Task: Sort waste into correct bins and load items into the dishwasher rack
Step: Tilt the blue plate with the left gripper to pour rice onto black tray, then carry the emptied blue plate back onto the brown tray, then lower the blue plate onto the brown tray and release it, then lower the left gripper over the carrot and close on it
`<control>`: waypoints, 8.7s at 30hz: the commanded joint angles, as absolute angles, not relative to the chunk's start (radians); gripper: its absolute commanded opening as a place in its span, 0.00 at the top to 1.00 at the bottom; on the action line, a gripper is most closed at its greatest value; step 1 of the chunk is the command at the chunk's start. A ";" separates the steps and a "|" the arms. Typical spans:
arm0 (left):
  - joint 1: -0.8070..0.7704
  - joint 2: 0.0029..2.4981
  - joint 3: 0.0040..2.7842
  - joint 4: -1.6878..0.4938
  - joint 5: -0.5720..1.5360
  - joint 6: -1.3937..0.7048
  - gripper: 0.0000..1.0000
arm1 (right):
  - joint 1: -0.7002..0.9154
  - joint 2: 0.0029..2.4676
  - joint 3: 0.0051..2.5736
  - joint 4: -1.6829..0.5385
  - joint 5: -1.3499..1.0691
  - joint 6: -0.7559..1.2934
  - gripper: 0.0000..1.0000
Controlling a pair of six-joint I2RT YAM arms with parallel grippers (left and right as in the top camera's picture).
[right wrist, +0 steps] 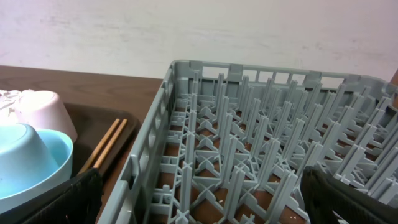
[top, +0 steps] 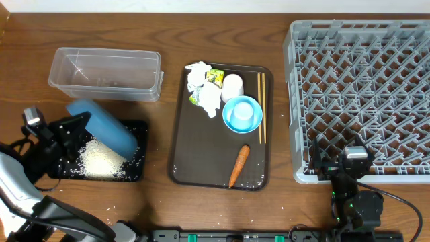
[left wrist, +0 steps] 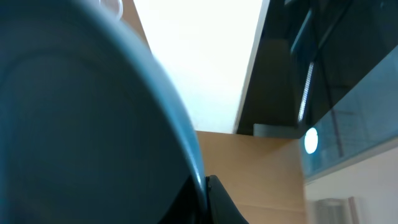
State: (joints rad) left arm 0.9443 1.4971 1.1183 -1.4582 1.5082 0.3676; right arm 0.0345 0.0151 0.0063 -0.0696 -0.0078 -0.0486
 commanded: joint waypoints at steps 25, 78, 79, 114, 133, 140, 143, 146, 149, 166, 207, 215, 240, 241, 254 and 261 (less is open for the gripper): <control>0.926 1.399 1.117 -1.691 1.467 0.687 0.94 | 0.043 0.013 0.006 -0.074 -0.008 -0.061 0.01; -0.457 1.027 1.118 -0.900 0.412 -0.294 0.94 | 0.043 0.013 0.006 -0.075 -0.008 -0.061 0.01; -0.485 1.045 1.118 -0.892 0.383 -0.294 0.94 | 0.043 0.013 0.006 -0.075 -0.008 -0.061 0.01; -0.613 1.573 1.118 -0.693 0.305 -0.372 0.53 | 0.043 0.013 0.006 -0.074 -0.008 -0.061 0.01; -0.756 1.490 1.118 -0.702 0.353 -0.282 0.53 | 0.043 0.013 0.006 -0.074 -0.008 -0.061 0.01; -0.868 1.575 1.117 -0.701 0.208 -0.282 0.53 | 0.043 0.013 0.006 -0.074 -0.008 -0.061 0.01; -0.890 1.612 1.117 -0.698 0.142 -0.282 0.53 | 0.043 0.013 0.006 -0.074 -0.008 -0.061 0.01; -0.901 1.649 1.117 -0.690 0.079 -0.281 0.53 | 0.043 0.013 0.006 -0.074 -0.008 -0.061 0.01; -0.914 1.686 1.117 -0.690 -0.002 -0.281 0.53 | 0.043 0.013 0.006 -0.074 -0.008 -0.061 0.01; -1.008 1.745 1.119 -0.662 -0.258 -0.233 0.53 | 0.043 0.013 0.006 -0.074 -0.008 -0.061 0.01; -0.975 1.759 1.162 -0.566 -0.105 -0.212 0.45 | 0.043 0.013 0.006 -0.074 -0.008 -0.061 0.01; -1.001 1.758 1.162 -0.557 -0.160 -0.183 0.45 | 0.043 0.013 0.006 -0.074 -0.008 -0.061 0.01; -1.011 1.883 1.162 -0.583 -0.206 -0.199 0.44 | 0.043 0.015 0.006 -0.074 -0.008 -0.061 0.01; -1.011 1.883 1.162 -0.584 -0.202 -0.207 0.44 | 0.043 0.015 0.006 -0.074 -0.008 -0.061 0.01; -1.011 1.883 1.158 -0.627 -0.059 -0.320 0.44 | 0.043 0.015 0.006 -0.075 -0.008 -0.061 0.01; -1.016 1.883 1.156 -0.625 -0.012 -0.320 0.56 | 0.043 0.015 0.006 -0.074 -0.008 -0.061 0.01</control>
